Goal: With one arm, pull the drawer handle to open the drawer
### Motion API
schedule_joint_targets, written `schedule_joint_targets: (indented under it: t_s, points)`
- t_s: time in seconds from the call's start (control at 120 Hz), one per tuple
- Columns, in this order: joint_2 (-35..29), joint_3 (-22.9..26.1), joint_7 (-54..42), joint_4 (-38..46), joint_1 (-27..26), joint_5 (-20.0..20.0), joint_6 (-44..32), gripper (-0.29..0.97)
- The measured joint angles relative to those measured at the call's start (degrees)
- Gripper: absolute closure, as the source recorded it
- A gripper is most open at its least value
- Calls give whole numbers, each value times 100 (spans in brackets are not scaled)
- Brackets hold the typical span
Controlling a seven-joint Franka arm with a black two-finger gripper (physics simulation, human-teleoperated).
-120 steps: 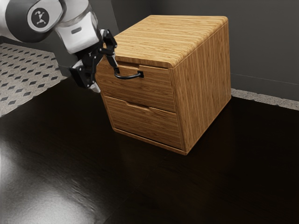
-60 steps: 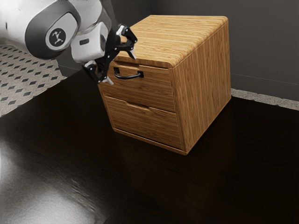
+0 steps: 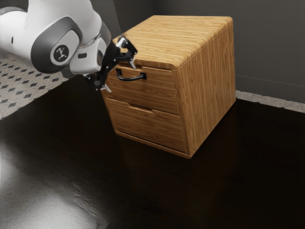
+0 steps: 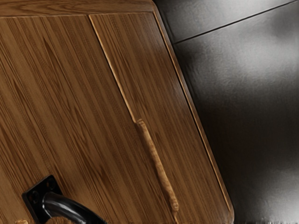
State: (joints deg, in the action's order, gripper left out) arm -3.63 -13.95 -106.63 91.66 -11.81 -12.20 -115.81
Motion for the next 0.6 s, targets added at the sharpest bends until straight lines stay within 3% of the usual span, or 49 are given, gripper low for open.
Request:
schedule_joint_targets:
  t_s: [0.6]
  points:
    - [22,-232,-296,455,54,40,-691,0]
